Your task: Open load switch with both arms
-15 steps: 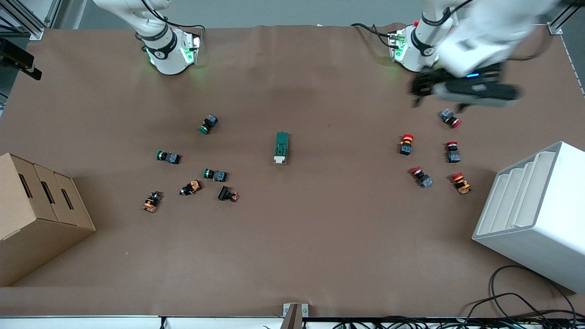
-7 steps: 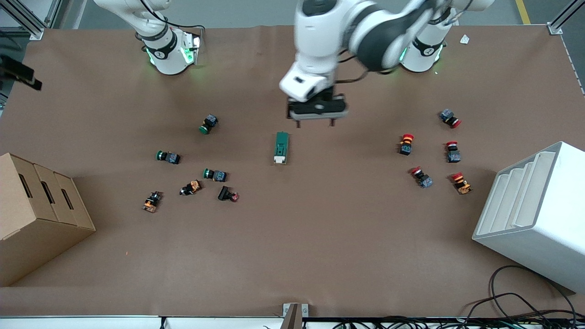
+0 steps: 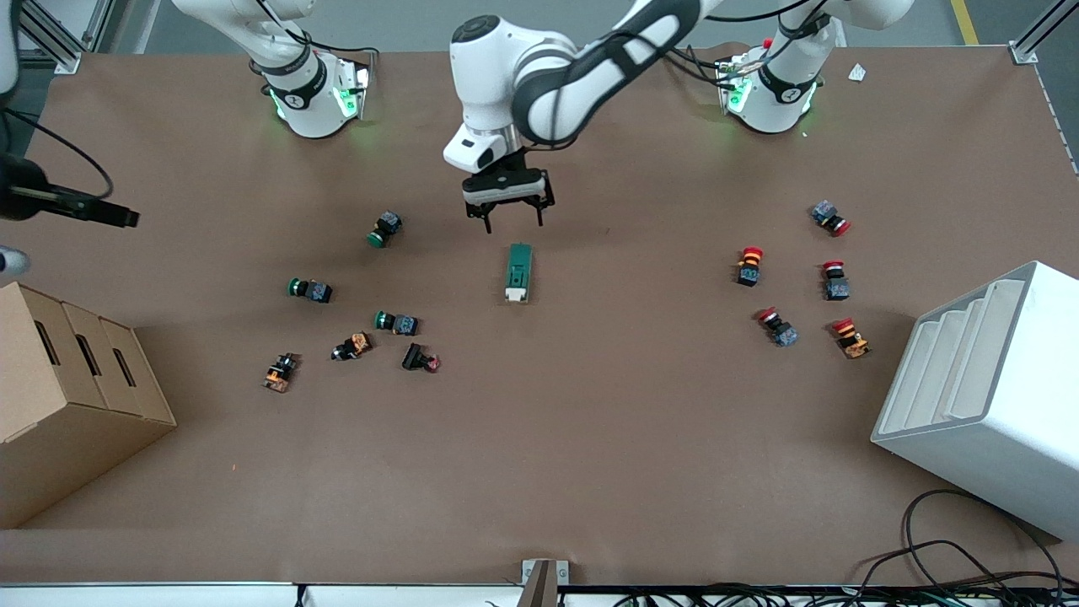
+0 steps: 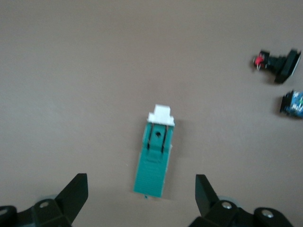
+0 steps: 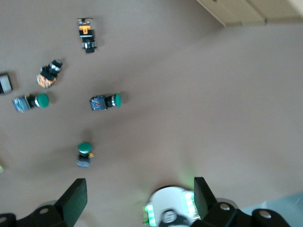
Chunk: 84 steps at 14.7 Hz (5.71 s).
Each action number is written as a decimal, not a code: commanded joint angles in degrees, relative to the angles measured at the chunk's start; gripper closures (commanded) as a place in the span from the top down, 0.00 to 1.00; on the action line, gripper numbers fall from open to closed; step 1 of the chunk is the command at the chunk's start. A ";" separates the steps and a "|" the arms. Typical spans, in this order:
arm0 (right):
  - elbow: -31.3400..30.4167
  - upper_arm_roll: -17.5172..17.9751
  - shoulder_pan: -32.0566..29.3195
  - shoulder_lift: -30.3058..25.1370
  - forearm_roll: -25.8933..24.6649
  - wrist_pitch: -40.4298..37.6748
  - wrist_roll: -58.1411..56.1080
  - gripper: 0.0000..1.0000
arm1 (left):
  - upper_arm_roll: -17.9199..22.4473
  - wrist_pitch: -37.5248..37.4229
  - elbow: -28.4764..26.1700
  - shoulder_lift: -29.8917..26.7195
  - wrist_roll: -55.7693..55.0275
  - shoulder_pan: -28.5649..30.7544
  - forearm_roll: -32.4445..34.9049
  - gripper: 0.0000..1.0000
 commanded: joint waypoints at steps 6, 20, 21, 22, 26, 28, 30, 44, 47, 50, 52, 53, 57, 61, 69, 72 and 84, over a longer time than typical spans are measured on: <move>-14.19 0.09 13.21 -2.39 7.85 13.16 36.74 1.00 | 0.12 0.17 -7.17 7.49 -21.09 -3.31 29.04 1.00; 0.69 0.17 34.57 29.65 12.70 43.24 83.47 1.00 | 0.91 -9.66 -11.49 14.96 -46.70 -5.15 59.05 1.00; 3.69 0.17 35.80 33.25 12.70 43.24 87.44 1.00 | 1.43 -11.15 -11.49 15.58 -46.88 -6.20 59.14 1.00; 5.81 0.09 37.03 35.20 12.79 43.24 90.09 1.00 | 2.48 -11.77 -11.49 15.76 -47.58 -7.16 59.14 1.00; 6.62 0.17 41.43 38.03 12.79 43.07 93.01 1.00 | 8.54 -11.87 -10.70 16.98 -52.58 -13.93 59.05 1.00; 6.09 0.17 43.54 38.21 12.87 42.54 93.54 1.00 | 10.05 -11.87 -10.53 17.43 -53.91 -15.52 59.05 1.00; 6.18 0.43 45.21 38.48 12.79 40.10 95.30 1.00 | 10.14 -11.87 -10.26 17.96 -54.09 -15.70 59.14 1.00; 9.34 1.75 47.85 36.72 14.72 25.49 95.30 1.00 | 10.14 -14.59 -11.40 18.75 -57.42 -16.67 58.96 1.00; 8.73 1.84 49.34 36.98 14.63 24.87 95.39 1.00 | 10.14 -14.68 -12.02 18.66 -57.43 -16.67 58.96 1.00; 7.06 1.84 50.75 37.16 14.63 24.96 95.30 1.00 | 10.14 -14.68 -11.93 18.66 -57.43 -16.67 58.96 1.00; 5.66 1.76 51.72 37.33 14.63 25.40 95.30 1.00 | 10.14 -14.68 -11.93 18.66 -57.43 -16.67 58.96 0.99; 5.22 1.76 51.98 37.33 14.55 25.40 95.21 1.00 | 10.23 -14.68 -11.93 18.75 -57.34 -16.67 58.96 1.00; 6.26 1.32 49.36 36.63 14.02 22.87 90.85 1.00 | 10.14 -14.68 -11.84 18.92 -57.34 -16.75 58.96 1.00; 9.87 -1.84 40.41 30.32 10.87 16.35 70.67 1.00 | 10.23 -14.68 -11.84 18.84 -57.25 -16.75 58.96 1.00; 9.34 -2.81 14.66 17.84 6.64 16.44 5.73 1.00 | 10.23 -14.68 -11.75 18.75 -57.07 -16.67 58.96 1.00; 9.34 -2.99 5.69 13.79 4.27 14.51 -17.41 1.00 | 10.23 -14.68 -11.67 18.48 -56.81 -16.67 58.96 0.99; 19.80 -2.81 -3.47 8.51 2.06 2.29 -25.11 1.00 | 9.70 -14.59 -10.27 16.56 -51.90 -15.96 57.74 0.98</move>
